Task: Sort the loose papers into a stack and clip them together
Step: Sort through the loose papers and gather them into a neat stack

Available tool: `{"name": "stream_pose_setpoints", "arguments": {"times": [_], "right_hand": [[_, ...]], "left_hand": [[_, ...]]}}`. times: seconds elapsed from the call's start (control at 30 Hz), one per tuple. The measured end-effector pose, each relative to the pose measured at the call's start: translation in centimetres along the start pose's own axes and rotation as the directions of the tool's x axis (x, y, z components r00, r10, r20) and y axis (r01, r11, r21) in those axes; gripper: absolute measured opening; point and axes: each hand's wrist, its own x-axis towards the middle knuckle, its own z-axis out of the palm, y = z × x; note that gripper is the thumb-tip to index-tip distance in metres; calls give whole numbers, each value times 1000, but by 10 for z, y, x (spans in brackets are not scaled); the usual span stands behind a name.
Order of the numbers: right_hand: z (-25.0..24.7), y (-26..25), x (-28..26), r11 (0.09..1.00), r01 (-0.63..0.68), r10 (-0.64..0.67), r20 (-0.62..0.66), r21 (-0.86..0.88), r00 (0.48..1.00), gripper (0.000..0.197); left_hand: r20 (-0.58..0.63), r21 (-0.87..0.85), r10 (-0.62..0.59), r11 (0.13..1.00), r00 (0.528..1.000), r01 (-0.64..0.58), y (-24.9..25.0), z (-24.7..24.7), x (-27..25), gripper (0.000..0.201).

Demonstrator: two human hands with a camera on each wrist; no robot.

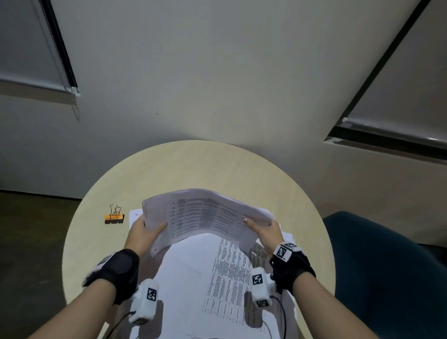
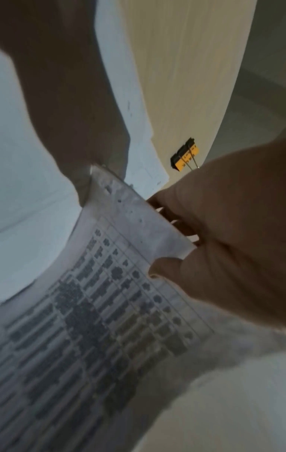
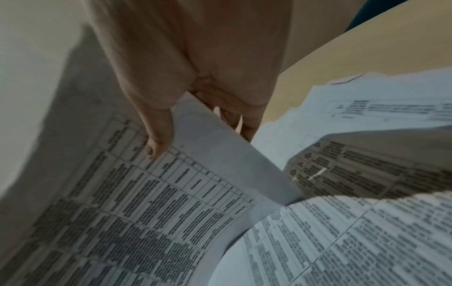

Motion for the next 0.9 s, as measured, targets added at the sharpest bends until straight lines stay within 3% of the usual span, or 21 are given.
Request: {"name": "stream_pose_setpoints", "arguments": {"times": [0.1, 0.17, 0.23, 0.27, 0.33, 0.4, 0.43, 0.47, 0.53, 0.6, 0.63, 0.67, 0.7, 0.77, 0.83, 0.9], "right_hand": [[-9, 0, 1, 996, -65, 61, -57, -67, 997, 32], [-13, -15, 5, 989, -36, 17, -133, -143, 991, 51], [-14, -37, 10, 914, 68, -157, -195, -400, 968, 81], [-11, -51, 9, 828, 165, -274, -130, -537, 953, 91], [1, -72, 8, 594, 405, -409, 173, -695, 896, 97], [19, -87, 7, 438, 549, -399, 393, -712, 828, 90], [25, -89, 8, 420, 580, -400, 431, -698, 809, 78], [30, -91, 9, 452, 598, -416, 436, -662, 798, 58], [36, -93, 8, 637, 557, -430, 354, -533, 831, 13], [40, -96, 5, 782, 468, -404, 237, -412, 884, 26], [40, -99, 2, 825, 432, -391, 185, -363, 902, 28], [39, -101, 1, 858, 412, -384, 150, -307, 911, 25], [39, -102, -1, 886, 393, -374, 119, -248, 920, 18], [36, -104, -4, 932, 341, -334, 73, -121, 940, 9], [35, -102, -6, 949, 311, -309, 55, -48, 950, 12], [37, -98, -10, 948, 318, -317, 63, -15, 946, 9]], "left_hand": [[12, 109, -45, 993, 999, 44, -8, 0, -6, 28], [-20, 197, 2, 980, 1000, 2, 2, -1, -7, 24], [-27, 296, 173, 942, 985, -158, 24, -2, -6, 18], [-8, 344, 270, 905, 963, -251, 38, -1, -5, 20], [74, 466, 449, 774, 890, -429, 68, 1, -2, 27], [171, 567, 559, 618, 811, -545, 94, 7, -2, 26], [208, 607, 590, 548, 780, -576, 105, 11, -2, 20], [232, 638, 609, 493, 759, -591, 116, 13, -5, 14], [189, 653, 672, 459, 716, -603, 131, 14, -7, 6], [-1, 628, 761, 505, 649, -592, 137, 8, -6, 20], [-147, 587, 768, 575, 624, -569, 139, 4, -6, 35], [-274, 491, 718, 677, 640, -549, 140, 0, -8, 56], [-348, 355, 629, 775, 695, -523, 140, -4, -9, 78], [-322, 111, 459, 887, 828, -449, 137, -7, -12, 97], [-161, -98, 391, 907, 906, -409, 134, -8, -13, 78], [-12, -198, 393, 900, 920, -387, 130, -6, -14, 40]]}}
